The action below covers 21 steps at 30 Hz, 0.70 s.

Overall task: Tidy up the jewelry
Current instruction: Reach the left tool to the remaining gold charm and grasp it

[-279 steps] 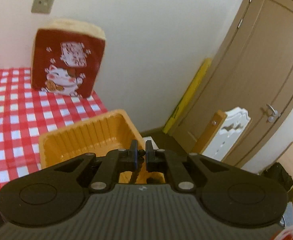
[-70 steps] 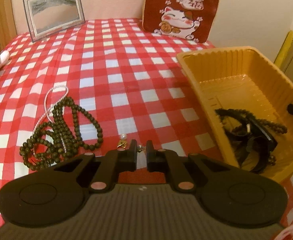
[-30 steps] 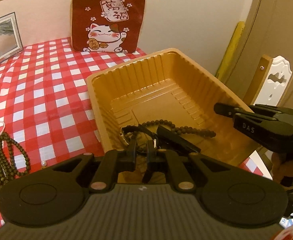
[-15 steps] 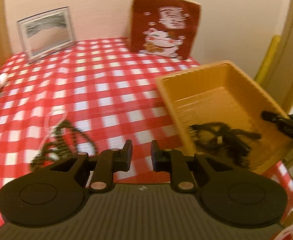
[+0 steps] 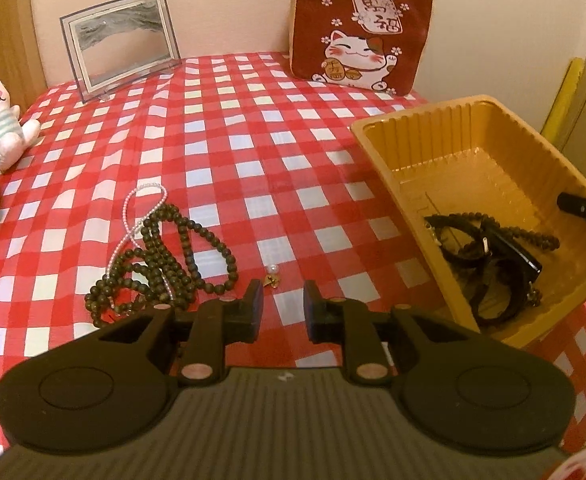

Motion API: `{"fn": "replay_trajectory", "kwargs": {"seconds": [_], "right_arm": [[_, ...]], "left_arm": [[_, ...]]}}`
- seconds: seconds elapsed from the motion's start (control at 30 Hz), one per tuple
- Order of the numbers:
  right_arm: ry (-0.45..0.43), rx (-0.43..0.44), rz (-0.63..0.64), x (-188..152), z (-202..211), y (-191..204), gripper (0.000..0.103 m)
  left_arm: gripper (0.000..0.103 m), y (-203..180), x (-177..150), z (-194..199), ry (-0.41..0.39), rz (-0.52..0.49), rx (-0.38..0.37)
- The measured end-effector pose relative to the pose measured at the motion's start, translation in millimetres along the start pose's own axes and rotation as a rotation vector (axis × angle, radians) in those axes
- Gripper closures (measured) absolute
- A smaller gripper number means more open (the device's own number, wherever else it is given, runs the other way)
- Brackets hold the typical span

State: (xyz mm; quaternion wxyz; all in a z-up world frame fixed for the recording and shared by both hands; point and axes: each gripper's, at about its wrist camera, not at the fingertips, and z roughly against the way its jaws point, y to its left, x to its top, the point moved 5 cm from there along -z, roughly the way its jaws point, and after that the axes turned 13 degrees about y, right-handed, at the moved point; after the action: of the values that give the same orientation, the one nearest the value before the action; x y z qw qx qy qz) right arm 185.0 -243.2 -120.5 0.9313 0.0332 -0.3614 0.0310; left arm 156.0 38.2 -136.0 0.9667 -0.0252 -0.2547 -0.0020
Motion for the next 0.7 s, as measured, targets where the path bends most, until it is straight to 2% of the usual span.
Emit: {"fn": "replay_trajectory", "kwargs": {"seconds": [0.7], "right_arm": [[0.007,-0.020,-0.011,-0.3,-3.1,-1.2,0.098]], "left_arm": [[0.085,1.7,22.4,-61.4,0.054,-0.064,0.053]]}}
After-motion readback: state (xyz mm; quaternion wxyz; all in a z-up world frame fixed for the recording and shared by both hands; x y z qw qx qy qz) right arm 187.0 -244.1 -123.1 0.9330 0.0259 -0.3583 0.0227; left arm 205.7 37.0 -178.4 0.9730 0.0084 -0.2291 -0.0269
